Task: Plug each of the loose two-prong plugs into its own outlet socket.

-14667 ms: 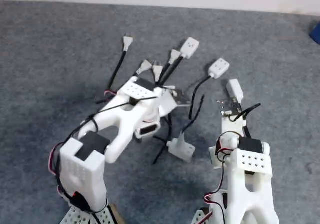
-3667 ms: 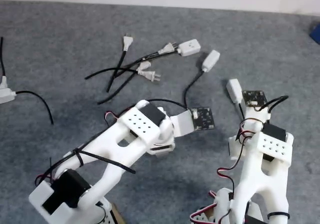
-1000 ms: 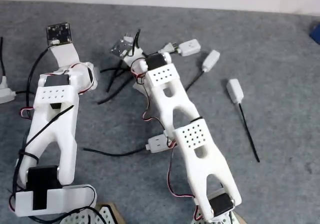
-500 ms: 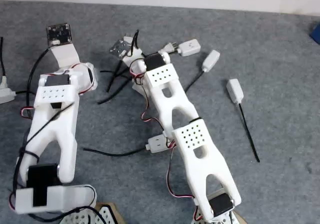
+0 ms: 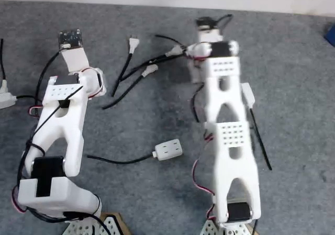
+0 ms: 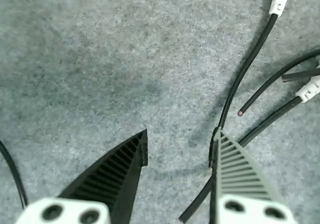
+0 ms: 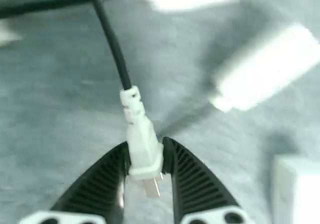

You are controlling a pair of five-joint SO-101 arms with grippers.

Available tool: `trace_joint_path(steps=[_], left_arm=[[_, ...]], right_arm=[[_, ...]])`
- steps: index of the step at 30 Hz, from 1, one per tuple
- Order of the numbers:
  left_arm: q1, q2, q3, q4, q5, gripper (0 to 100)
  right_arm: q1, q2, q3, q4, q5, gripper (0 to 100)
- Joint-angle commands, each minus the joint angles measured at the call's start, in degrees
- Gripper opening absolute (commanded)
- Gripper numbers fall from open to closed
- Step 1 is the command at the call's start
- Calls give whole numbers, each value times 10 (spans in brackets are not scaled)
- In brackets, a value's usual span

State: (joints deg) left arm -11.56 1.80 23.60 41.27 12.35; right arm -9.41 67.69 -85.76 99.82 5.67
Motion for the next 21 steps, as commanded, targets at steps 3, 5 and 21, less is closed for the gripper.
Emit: trace_joint_path(steps=[3, 5, 21], left_arm=[[15, -3, -24, -8, 3, 210], [19, -3, -22, -8, 3, 210], [24, -3, -20, -8, 3, 210]], right_arm=[[22, -231, 276, 14, -8, 5], [19, -317, 371, 14, -8, 5], [181, -665, 990, -146, -8, 5]])
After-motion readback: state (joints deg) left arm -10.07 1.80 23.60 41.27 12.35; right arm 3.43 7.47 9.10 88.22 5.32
